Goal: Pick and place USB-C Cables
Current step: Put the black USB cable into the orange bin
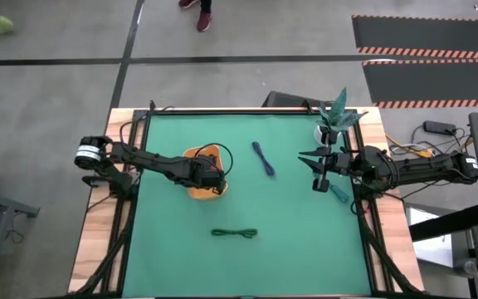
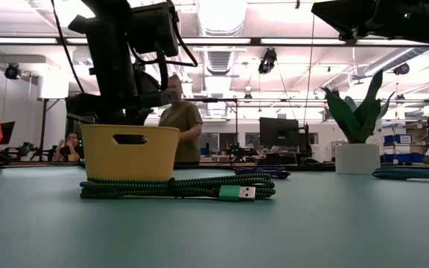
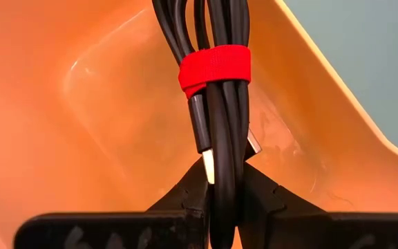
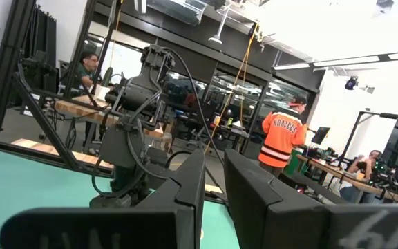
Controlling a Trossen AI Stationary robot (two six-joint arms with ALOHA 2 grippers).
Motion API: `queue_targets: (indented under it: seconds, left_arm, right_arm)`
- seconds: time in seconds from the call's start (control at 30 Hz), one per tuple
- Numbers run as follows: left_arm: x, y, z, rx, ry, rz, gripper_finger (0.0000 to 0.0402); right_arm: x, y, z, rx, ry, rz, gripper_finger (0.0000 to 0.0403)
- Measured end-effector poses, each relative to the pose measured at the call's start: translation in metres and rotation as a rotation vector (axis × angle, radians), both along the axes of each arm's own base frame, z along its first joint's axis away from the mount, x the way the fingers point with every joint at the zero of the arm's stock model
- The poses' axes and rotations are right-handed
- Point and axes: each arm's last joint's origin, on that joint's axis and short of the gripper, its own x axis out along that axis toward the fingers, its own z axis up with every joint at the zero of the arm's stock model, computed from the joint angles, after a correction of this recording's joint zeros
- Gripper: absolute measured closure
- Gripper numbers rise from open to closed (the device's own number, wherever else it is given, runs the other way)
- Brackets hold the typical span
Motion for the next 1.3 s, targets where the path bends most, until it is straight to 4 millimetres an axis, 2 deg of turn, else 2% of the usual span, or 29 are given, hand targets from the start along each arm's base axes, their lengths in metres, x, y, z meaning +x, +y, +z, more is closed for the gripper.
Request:
queue_targets:
  seconds: [1.3]
  left_arm:
    - [0.0,-0.0004,-0.0001,-0.019,-0.006,0.015,0.0375]
  right_arm:
    - [0.0,0.0,0.0001,0.0,-0.001,0.0,0.0355]
